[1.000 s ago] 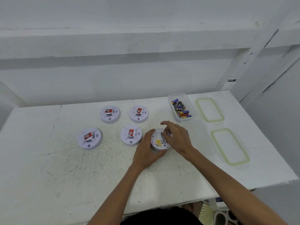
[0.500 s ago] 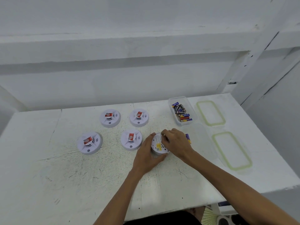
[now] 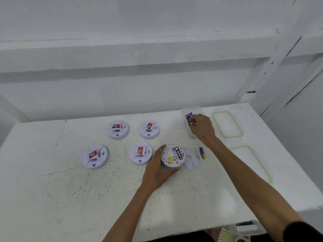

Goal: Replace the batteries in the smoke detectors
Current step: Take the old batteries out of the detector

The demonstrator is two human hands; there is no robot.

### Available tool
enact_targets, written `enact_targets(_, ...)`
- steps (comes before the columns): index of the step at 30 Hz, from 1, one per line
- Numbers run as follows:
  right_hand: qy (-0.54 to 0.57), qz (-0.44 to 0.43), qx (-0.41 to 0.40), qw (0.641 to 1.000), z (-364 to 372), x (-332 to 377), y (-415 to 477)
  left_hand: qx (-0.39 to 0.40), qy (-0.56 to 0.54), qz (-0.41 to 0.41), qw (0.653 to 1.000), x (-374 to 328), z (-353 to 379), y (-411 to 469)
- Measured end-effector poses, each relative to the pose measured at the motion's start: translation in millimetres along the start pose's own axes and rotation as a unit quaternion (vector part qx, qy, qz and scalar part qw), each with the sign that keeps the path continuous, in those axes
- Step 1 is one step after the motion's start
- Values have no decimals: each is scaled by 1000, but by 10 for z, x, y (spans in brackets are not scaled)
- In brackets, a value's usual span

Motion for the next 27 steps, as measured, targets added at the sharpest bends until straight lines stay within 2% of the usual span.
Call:
enact_targets(6, -103, 31, 79, 991, 154, -81, 241, -3, -9, 2, 1000, -40, -12, -24)
enact_targets(10, -130, 32, 85, 987, 201, -111, 256, -8, -8, 6, 1000, -54, -23, -35)
enact_targets(19, -94, 22, 38, 995, 9, 5, 166, -14, 3, 15, 1000, -23, -29, -20)
enact_targets(23, -60, 8, -26, 998, -120, 120, 36, -18, 1, 21, 1000, -14, -14, -2)
enact_targets(27, 30, -16, -92, 995, -222, 333, -145, -29, 9, 21, 999, -24, -9, 5)
Point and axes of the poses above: each hand's wrist, its own y-axis towards the middle knuckle, its own z-axis out of the palm, x = y × z, the point moved 6 cm from there along y, towards the middle knuckle, and after that the axes turned 12 degrees about y, right-handed, at the moved point
